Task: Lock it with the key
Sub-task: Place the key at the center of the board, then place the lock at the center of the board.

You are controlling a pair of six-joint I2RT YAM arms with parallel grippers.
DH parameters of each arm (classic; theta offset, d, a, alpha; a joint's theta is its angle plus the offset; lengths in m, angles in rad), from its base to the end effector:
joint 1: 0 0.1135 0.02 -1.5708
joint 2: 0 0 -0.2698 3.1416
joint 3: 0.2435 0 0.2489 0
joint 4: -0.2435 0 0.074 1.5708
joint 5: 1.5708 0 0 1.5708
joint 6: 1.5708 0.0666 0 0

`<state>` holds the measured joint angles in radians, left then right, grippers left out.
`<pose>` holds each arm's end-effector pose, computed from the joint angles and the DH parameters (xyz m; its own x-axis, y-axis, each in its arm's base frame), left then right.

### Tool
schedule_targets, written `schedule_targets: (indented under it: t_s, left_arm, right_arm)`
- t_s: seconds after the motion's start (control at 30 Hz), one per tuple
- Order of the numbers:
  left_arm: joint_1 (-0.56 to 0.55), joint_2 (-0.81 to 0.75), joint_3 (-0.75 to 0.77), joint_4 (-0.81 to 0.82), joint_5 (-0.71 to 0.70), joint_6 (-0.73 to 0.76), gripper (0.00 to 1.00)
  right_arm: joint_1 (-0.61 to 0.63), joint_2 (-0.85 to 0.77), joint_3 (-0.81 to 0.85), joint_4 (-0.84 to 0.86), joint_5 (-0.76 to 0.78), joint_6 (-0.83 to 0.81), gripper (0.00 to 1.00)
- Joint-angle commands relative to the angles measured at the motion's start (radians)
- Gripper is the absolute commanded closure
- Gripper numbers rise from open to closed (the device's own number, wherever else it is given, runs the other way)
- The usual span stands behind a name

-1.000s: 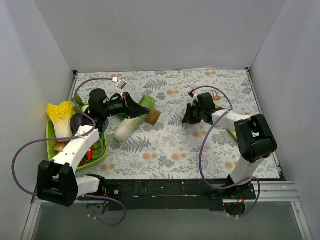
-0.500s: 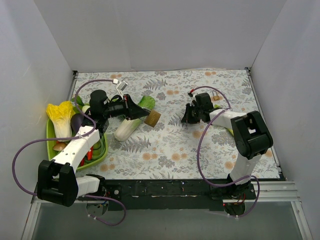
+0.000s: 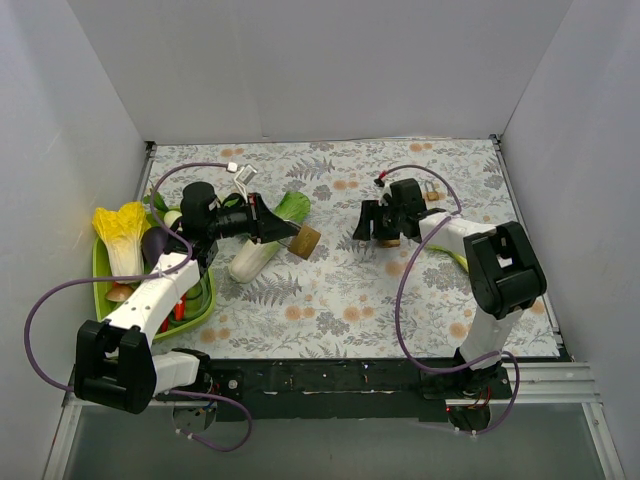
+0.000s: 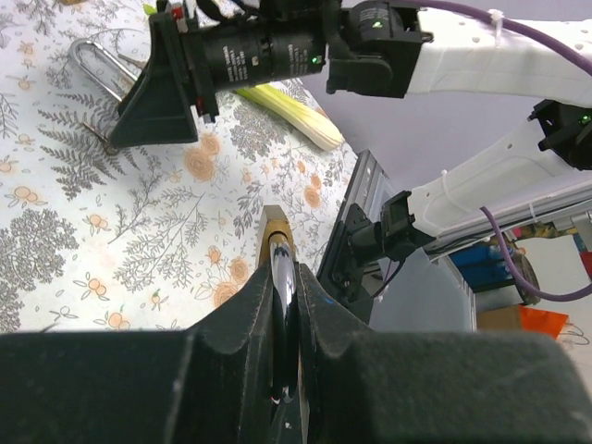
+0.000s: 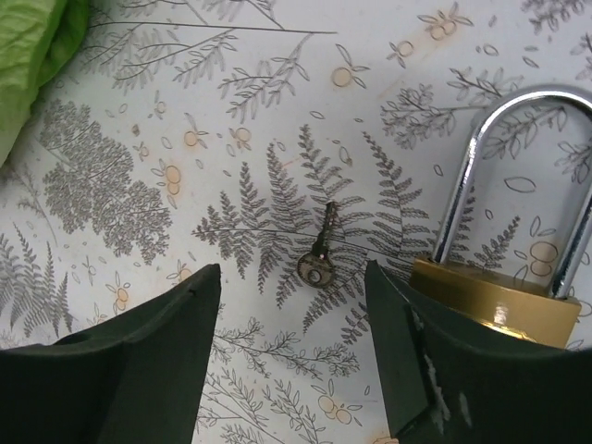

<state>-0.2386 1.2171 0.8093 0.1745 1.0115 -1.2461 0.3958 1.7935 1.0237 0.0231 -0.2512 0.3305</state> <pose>0.2572 -0.1207 0.3006 -0.9499 -0.2865 -0.1247 0.0827 0.1541 -0.9846 0.3594 0.1681 0.1575 -0.7686 0.0195 -0.6394 -0.3091 0.8638 0.3979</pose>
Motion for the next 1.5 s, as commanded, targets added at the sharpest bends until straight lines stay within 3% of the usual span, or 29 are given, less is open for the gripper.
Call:
schedule_targets:
  t_s: [0.0, 0.1, 0.3, 0.4, 0.63, 0.9, 1.2, 1.47]
  left_arm:
    - [0.002, -0.056, 0.014, -0.047, 0.016, 0.003, 1.0]
    - [0.004, -0.054, 0.016, -0.113, 0.018, 0.005, 1.0]
    - [0.002, -0.065, -0.004, -0.141, 0.016, -0.024, 1.0]
    - [0.002, -0.062, -0.018, -0.125, 0.007, -0.064, 1.0]
    - [0.002, -0.037, -0.07, -0.004, 0.013, -0.185, 1.0]
    - [0.002, -0.03, -0.078, 0.049, 0.026, -0.243, 1.0]
    - [0.002, -0.025, -0.09, 0.092, 0.018, -0.3, 1.0]
    - [0.002, -0.027, -0.113, 0.132, 0.007, -0.351, 1.0]
  right_arm:
    - [0.032, -0.104, 0.073, -0.015, -0.08, -0.096, 0.24]
    - [0.057, -0.177, 0.081, -0.02, -0.149, -0.216, 0.1]
    - [0.08, -0.348, 0.043, -0.06, -0.273, -0.453, 0.07]
    - [0.126, -0.407, 0.039, -0.103, -0.321, -0.476, 0.05]
    - [0.322, -0.396, 0.13, -0.224, -0.261, -0.521, 0.04]
    - [0.408, -0.336, 0.191, -0.233, -0.227, -0.512, 0.03]
    - [0.488, -0.281, 0.245, -0.219, -0.07, -0.522, 0.02]
    - [0.52, -0.278, 0.236, -0.21, 0.021, -0.536, 0.16]
